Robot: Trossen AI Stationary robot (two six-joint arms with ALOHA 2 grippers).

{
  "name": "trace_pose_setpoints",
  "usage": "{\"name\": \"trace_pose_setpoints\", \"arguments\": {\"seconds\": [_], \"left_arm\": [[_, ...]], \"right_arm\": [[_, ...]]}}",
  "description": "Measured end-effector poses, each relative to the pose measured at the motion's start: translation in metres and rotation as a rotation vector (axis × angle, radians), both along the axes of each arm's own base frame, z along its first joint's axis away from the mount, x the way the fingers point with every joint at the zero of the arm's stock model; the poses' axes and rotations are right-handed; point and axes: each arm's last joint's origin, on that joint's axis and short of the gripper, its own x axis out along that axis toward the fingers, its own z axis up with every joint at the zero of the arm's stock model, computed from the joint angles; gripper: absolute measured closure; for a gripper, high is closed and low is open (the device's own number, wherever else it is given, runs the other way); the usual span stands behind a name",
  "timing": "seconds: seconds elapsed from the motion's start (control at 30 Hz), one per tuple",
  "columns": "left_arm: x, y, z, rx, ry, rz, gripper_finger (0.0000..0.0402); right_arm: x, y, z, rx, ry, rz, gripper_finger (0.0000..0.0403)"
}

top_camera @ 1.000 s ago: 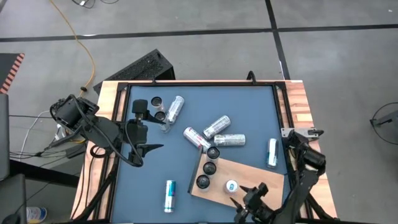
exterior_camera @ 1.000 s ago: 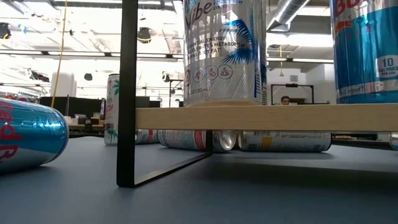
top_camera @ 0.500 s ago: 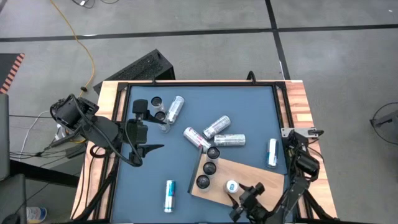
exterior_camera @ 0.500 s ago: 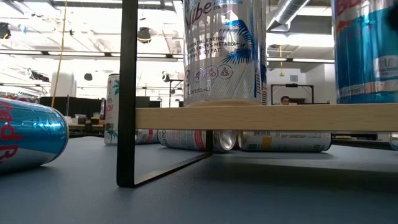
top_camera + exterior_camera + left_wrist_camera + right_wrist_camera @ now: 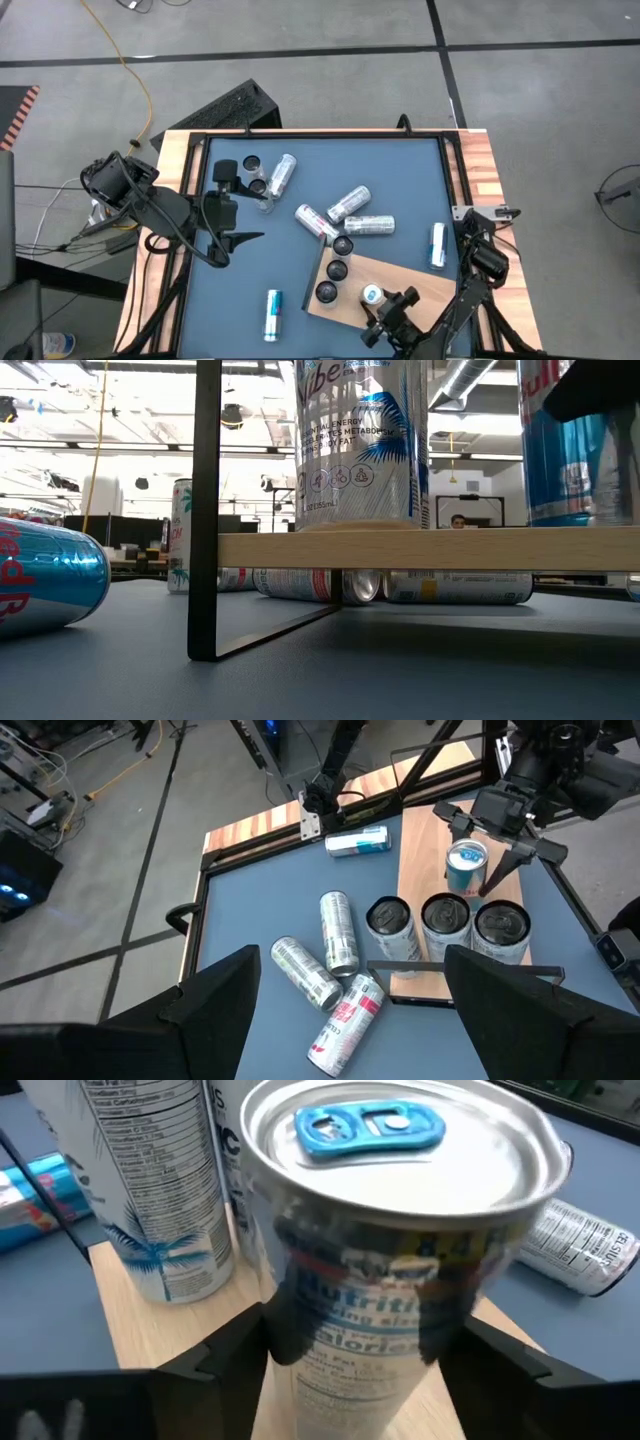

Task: Place canned beverage on shelf
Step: Put the top blue soda can on the shelf

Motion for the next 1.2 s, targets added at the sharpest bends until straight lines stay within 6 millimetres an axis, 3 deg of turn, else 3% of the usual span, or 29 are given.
{"name": "trace_pose_setpoints", "arguments": {"seconds": [0.23,0.5,0.73,0.9,1.07,1.2], "left_arm": [[0.000,0.000,0.000,0.000,0.000,0.000,0.0099],[0.000,0.000,0.000,0.001,0.001,0.000,0.0099],[0.000,0.000,0.000,0.002,-0.003,-0.002,0.0099],[0.001,0.000,0.001,-0.001,-0.008,-0.002,0.0099],[0.001,0.000,0.001,-0.003,-0.011,-0.001,0.0099],[0.001,0.000,0.001,-0.003,-0.012,-0.001,0.0099]], "right_arm": [[0.000,0.002,0.000,-0.040,0.037,0.051,0.0243],[-0.026,0.024,0.004,-0.131,-0.022,0.206,0.0243],[-0.037,0.031,0.014,-0.203,-0.118,0.282,0.0243],[-0.038,0.026,0.036,-0.236,-0.099,0.322,0.0243],[-0.037,0.018,0.076,-0.255,-0.062,0.399,0.0243],[-0.025,0.020,0.107,-0.196,0.029,0.567,0.0243]]}}
